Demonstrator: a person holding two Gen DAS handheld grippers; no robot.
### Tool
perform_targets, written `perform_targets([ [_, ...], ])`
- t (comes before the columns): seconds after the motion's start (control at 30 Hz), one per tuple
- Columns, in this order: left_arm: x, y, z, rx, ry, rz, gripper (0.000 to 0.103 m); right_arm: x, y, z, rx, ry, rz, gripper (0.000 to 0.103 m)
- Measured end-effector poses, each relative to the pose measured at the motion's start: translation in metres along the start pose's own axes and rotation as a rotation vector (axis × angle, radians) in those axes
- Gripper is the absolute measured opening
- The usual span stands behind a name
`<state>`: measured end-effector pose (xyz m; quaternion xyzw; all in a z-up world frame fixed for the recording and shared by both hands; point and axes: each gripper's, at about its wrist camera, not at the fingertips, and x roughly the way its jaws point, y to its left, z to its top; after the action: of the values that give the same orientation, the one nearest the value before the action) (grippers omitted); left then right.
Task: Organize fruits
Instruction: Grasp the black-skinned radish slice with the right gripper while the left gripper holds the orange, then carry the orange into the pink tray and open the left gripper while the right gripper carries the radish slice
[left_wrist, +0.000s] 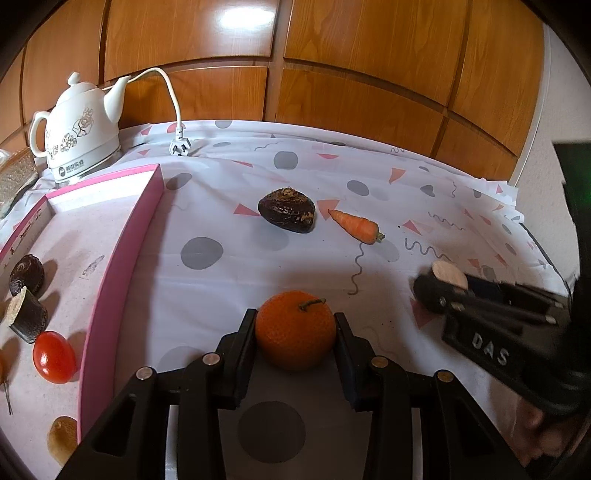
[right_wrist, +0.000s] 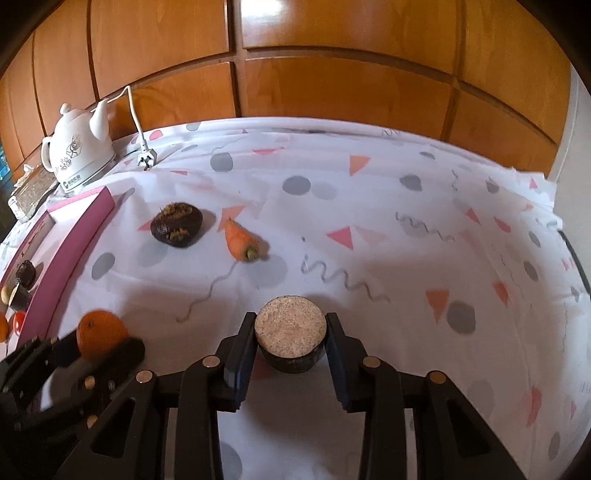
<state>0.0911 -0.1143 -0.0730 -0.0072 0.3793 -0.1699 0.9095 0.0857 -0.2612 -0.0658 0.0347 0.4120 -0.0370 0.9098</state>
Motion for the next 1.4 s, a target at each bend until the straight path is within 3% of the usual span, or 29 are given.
perform_targets([
  [0.77, -0.005, -0.001, 0.001, 0.016, 0.021, 0.008, 0.039, 0.003, -0.009, -0.008, 0.04, -0.016, 0.028, 0.035],
  [1.17, -0.035, -0.001, -0.001, -0.018, 0.047, -0.033, 0.039, 0.003, -0.009, -0.008, 0.037, -0.015, 0.027, 0.036],
  [1.4, -0.063, 0.026, 0.013, -0.091, 0.026, -0.052, 0.039, 0.003, -0.008, -0.008, 0.026, -0.014, 0.017, 0.036],
])
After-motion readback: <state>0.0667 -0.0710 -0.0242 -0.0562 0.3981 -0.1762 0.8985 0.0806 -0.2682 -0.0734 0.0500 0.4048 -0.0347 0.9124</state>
